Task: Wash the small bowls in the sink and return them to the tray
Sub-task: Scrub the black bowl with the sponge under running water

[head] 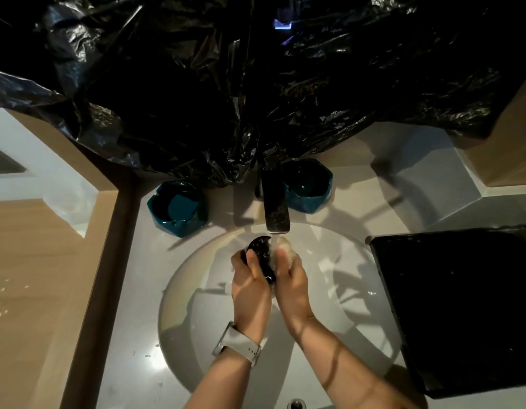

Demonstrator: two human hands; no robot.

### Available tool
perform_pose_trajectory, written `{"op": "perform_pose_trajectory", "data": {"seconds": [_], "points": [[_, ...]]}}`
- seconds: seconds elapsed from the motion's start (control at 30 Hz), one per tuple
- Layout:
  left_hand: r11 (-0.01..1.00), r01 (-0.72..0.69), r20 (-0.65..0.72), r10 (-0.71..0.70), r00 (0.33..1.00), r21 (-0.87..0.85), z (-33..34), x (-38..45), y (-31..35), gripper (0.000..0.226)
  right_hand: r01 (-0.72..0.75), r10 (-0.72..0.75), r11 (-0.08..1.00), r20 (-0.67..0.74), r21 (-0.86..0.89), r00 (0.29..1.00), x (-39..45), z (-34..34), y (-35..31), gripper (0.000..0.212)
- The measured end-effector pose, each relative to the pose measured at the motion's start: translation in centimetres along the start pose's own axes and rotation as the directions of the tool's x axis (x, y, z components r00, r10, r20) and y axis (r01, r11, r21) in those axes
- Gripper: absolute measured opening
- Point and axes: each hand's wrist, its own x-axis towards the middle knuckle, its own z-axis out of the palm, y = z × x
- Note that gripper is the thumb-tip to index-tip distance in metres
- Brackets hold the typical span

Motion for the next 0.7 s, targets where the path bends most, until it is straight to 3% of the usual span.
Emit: {"op": "perform_pose_trajectory", "data": {"seconds": [0.13,0.23,0.27,0.4,0.47,0.53,0.7], "points": [[0.993,0.098,0.055,-0.094,0.994,-0.066,0.2,0.1,-0.3,0.023,-0.151,0.151,0.975,0.012,0.162,0.988,-1.0,0.4,0.7,0.034],[0.986,0.160,0.224,-0.145,0.964,-0.050,-0.8,0.1,-1.2,0.022,-0.069,0.069,0.997,0.019,0.026,0.997,0.1,-0.3,0.4,0.059],[0.989,0.143,0.262,-0.129,0.956,-0.037,-1.5,0.4,-1.4,0.022,-0.035,0.036,0.999,0.048,-0.030,0.998,0.5,-0.8,0.4,0.061],[0.988,-0.107,0.344,0.062,0.937,0.113,-3.8,2.5,-0.7,0.030,0.117,-0.032,0.965,0.339,-0.235,0.940,2.0,-3.0,-1.2,0.035],[0.968,-0.166,0.406,0.076,0.911,0.190,-4.0,3.2,-0.3,0.029,0.141,-0.021,0.952,0.401,-0.272,0.916,2.6,-3.3,-2.3,0.031],[0.970,-0.150,0.384,0.067,0.921,0.190,-3.5,3.3,0.0,0.031,0.146,-0.045,0.952,0.349,-0.269,0.936,2.8,-2.9,-2.7,0.031],[0.978,-0.100,0.083,0.086,0.993,0.184,-1.2,2.2,0.5,0.036,0.015,-0.013,0.999,0.059,-0.042,0.998,-0.3,-0.4,-1.8,0.024]]}}
